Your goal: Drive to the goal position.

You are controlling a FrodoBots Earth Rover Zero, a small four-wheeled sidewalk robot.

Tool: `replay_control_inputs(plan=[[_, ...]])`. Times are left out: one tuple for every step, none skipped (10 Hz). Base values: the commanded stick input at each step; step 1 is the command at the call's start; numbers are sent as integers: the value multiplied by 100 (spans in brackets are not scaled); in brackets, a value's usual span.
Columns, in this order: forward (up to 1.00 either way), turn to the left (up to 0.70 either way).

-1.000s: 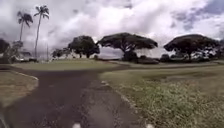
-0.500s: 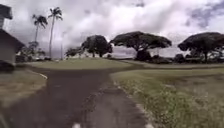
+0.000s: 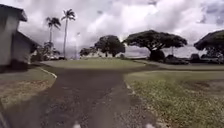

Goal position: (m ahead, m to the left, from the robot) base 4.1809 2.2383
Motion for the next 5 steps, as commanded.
replay_control_inputs(plan=[[70,35],[70,9],[70,0],[70,0],[70,0]])
